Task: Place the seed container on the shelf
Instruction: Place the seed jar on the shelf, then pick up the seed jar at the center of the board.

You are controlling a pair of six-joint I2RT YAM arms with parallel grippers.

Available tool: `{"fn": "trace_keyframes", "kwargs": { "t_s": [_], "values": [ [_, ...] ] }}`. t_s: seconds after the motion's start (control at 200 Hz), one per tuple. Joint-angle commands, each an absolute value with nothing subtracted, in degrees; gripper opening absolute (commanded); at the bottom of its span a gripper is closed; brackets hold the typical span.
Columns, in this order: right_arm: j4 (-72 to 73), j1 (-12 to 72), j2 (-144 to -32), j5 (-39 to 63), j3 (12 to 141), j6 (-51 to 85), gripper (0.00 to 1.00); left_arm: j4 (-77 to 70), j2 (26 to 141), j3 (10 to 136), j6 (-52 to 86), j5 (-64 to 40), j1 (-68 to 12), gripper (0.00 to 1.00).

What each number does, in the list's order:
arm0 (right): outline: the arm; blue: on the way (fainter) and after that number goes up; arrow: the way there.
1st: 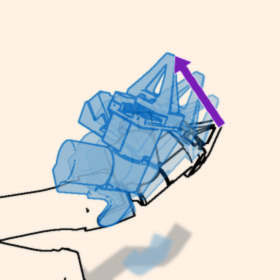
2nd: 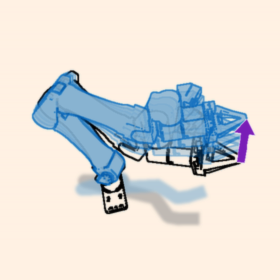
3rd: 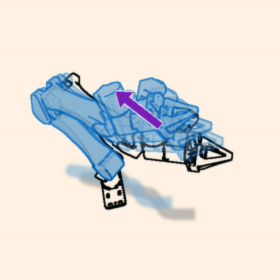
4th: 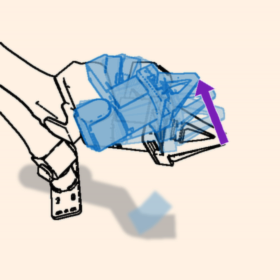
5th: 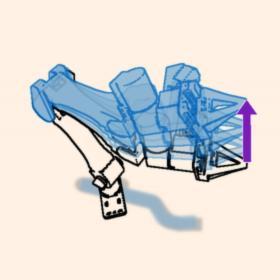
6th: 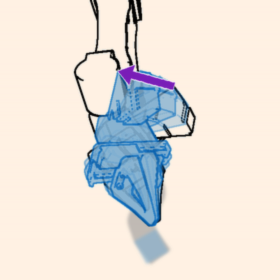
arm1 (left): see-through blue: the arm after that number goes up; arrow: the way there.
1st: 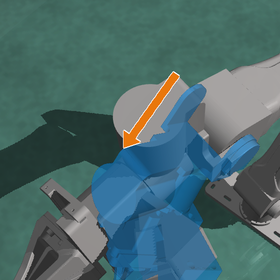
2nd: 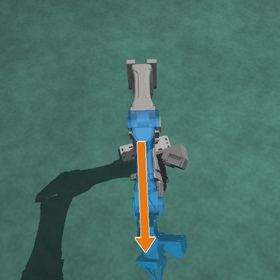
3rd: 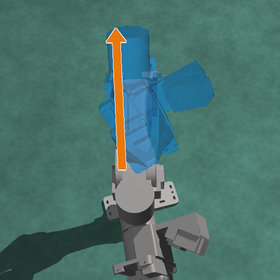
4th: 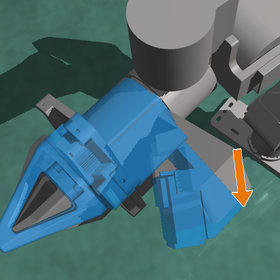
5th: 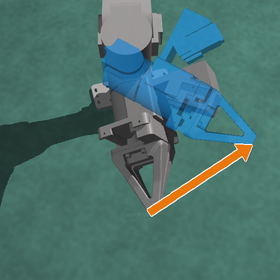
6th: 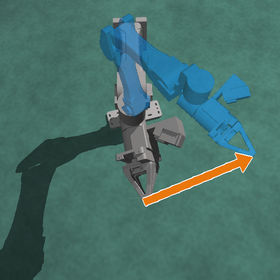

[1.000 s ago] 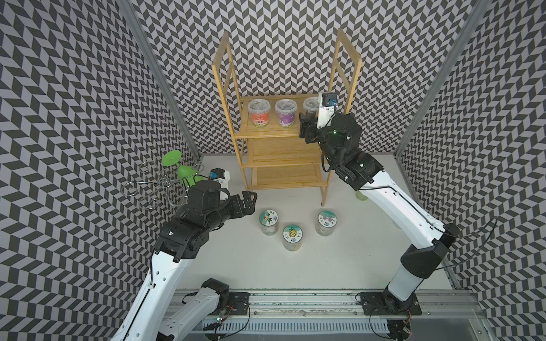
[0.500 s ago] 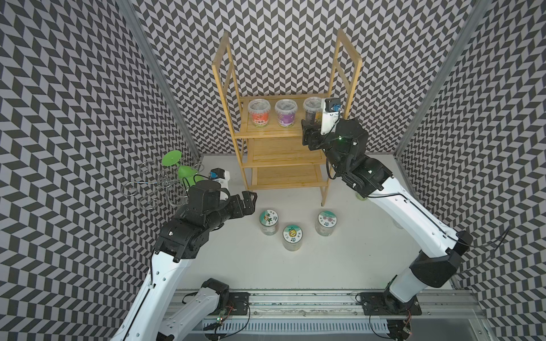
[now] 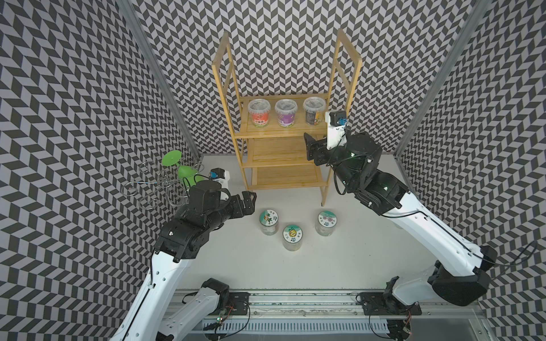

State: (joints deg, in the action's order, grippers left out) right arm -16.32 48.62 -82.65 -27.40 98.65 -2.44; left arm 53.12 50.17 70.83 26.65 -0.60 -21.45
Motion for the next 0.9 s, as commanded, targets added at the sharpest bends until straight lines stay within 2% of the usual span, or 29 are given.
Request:
{"fn": "trace_keyframes", "kwargs": {
  "t_s": [0.0, 0.2, 0.341, 0.896],
  "values": [
    [-13.9, 51.1, -78.4, -28.9, 95.6, -4.8, 0.83, 52.7, 49.7, 70.8, 25.8, 1.0, -22.0, 1.0],
    [-9.2, 56.4, -69.4, -31.5, 85.1, -8.5, 0.84, 53.3, 49.8, 70.6, 25.2, 2.6, -22.6, 0.99],
    [-14.4, 59.6, -65.9, -31.5, 82.0, -8.0, 0.84, 54.0, 50.2, 70.5, 24.8, 3.8, -23.0, 0.99],
    [-24.3, 70.2, -52.0, -40.1, 61.2, 10.5, 0.83, 62.0, 52.0, 66.0, 23.9, 4.7, -24.9, 0.94]
  ]
}}
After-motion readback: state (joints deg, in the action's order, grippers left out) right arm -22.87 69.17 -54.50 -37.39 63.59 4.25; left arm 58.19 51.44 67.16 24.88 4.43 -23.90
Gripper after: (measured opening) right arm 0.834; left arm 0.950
